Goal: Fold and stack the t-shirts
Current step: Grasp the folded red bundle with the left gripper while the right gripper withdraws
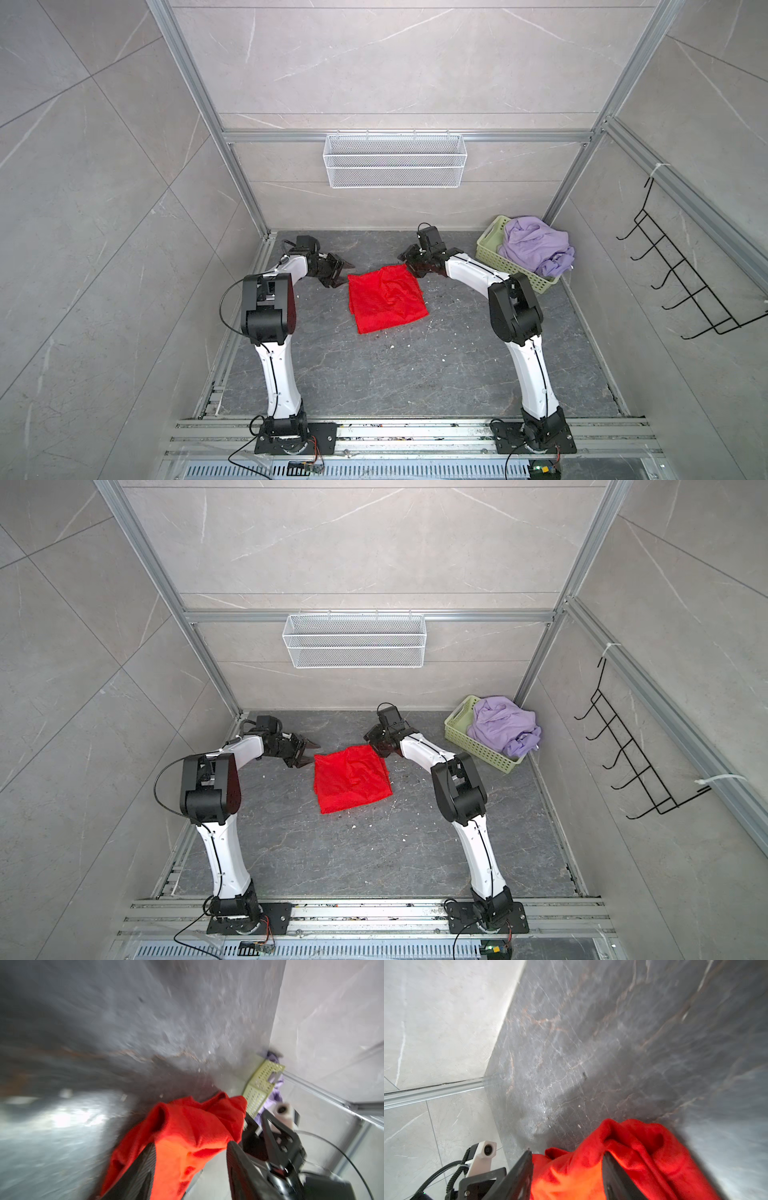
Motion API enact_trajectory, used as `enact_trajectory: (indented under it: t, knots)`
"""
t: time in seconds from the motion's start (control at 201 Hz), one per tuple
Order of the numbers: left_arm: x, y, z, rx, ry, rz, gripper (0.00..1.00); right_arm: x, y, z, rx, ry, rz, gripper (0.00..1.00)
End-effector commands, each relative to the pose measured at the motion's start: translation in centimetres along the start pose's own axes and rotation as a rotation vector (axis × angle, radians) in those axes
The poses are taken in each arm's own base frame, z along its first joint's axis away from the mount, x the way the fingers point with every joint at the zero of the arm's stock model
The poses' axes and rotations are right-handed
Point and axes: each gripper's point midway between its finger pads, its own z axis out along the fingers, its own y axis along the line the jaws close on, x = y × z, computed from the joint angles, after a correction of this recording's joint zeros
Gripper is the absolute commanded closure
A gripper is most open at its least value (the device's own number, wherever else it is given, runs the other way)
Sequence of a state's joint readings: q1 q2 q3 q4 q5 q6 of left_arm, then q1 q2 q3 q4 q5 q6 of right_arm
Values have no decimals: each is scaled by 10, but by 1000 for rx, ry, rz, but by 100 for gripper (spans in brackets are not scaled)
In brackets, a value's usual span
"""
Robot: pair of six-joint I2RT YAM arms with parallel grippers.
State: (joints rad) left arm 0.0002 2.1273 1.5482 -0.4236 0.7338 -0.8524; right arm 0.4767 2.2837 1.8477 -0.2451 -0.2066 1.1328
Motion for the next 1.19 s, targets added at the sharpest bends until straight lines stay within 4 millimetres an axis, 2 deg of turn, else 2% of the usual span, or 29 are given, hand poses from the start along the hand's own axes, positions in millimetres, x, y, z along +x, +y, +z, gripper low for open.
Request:
enact_trajectory:
  t: [0.0, 0.154, 0.284, 0.344, 0.498, 0.612, 0.727, 0.826, 0.941, 1.04, 1.105, 1.19]
  knots:
    - [8, -38, -39, -31, -71, 160, 40, 3, 21, -47, 19, -49, -126, 45]
    - [41, -52, -33, -101, -26, 286, 39, 39, 20, -54, 44, -24, -216, 45]
    - [68, -62, -5, -98, 53, 330, 37, 62, 16, -37, 35, 30, -207, 45]
    - [72, -63, 8, -81, 78, 311, 37, 68, 15, -27, 22, 45, -206, 46]
    - [60, -62, 30, -31, 60, 223, 38, 68, 13, -4, -5, 54, -166, 49]
    - [51, -54, 48, -9, 63, 162, 39, 59, 6, 16, -10, 63, -126, 51]
    - [39, -40, 62, -11, 59, 117, 39, 49, -20, 38, 42, 88, -82, 56]
    - [29, -26, 67, -20, 56, 80, 39, 42, -42, 48, 112, 92, -61, 59]
    - [18, -4, 68, -56, 49, 31, 40, 36, -67, 52, 221, 101, -33, 64]
    - [16, 15, 69, -90, 53, -4, 40, 33, -87, 46, 305, 96, -36, 64]
    - [17, 24, 69, -106, 55, -19, 40, 30, -93, 39, 325, 88, -45, 64]
    - [22, 33, 69, -122, 65, -30, 40, 23, -88, 26, 318, 59, -71, 63]
